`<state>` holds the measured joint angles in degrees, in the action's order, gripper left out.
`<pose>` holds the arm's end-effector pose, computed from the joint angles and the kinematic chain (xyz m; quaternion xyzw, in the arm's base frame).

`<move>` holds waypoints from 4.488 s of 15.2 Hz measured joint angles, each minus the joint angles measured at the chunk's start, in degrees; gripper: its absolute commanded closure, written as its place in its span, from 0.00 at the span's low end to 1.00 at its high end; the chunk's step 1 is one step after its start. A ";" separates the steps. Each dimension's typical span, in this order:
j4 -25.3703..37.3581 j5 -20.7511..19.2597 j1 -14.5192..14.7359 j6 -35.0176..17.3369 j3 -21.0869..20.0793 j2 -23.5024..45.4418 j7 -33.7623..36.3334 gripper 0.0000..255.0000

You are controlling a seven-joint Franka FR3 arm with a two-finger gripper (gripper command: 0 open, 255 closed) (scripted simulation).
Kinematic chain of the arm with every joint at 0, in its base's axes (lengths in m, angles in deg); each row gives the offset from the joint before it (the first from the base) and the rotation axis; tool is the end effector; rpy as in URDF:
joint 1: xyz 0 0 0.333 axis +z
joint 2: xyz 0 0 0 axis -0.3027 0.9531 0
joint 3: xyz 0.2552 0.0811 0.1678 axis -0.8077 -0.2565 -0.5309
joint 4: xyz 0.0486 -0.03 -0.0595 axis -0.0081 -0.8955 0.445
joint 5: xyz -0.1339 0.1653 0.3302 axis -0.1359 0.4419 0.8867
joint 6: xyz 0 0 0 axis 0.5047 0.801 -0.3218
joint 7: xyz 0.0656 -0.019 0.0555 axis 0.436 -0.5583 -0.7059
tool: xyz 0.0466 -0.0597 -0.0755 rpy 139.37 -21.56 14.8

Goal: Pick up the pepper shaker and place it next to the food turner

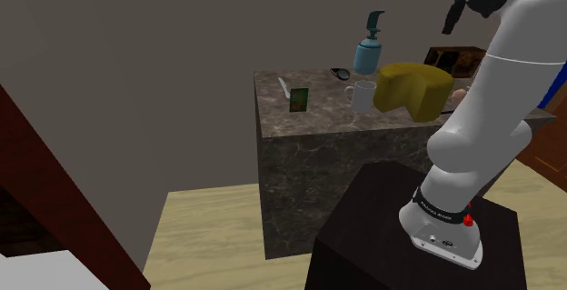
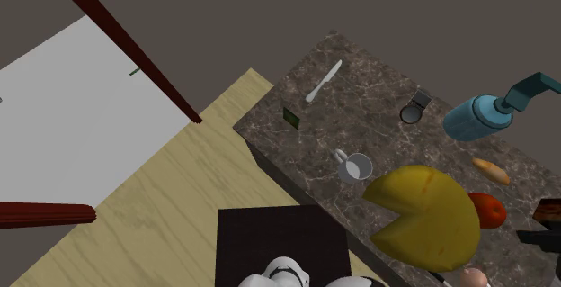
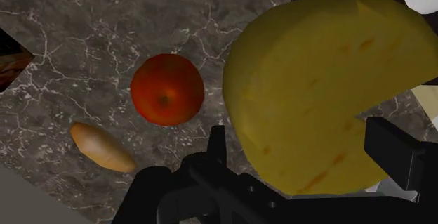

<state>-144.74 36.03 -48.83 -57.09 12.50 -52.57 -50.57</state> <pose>0.1715 -0.5273 0.6261 -0.9949 -0.0653 -0.0034 0.0767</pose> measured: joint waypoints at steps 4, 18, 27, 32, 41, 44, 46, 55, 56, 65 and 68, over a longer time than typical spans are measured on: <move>-14.12 -14.17 3.46 -9.56 -2.18 -9.41 2.91 0.00; -23.74 -18.23 3.20 -17.37 -2.45 -12.38 4.05 0.00; -23.74 -18.23 3.20 -17.37 -2.45 -12.38 4.05 1.00; -26.04 -19.02 2.60 -19.36 -1.72 -13.75 2.10 0.00; -38.03 -21.20 -0.85 -33.80 6.64 -17.98 -15.01 0.00; -39.79 -18.84 -1.04 -39.14 11.65 -15.72 -23.58 0.00; -40.44 -17.00 -0.86 -41.54 14.00 -14.35 -28.23 0.00; -43.90 -11.51 -0.17 -48.83 17.49 -8.64 -34.16 0.00; -43.93 -11.34 -0.15 -48.96 17.53 -8.48 -34.27 0.00; -43.96 -11.19 -0.14 -49.09 17.57 -8.34 -34.37 1.00; -43.97 -11.19 -0.14 -49.09 17.57 -8.33 -34.38 1.00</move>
<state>-188.71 24.85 -48.97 -106.18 30.07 -60.90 -84.95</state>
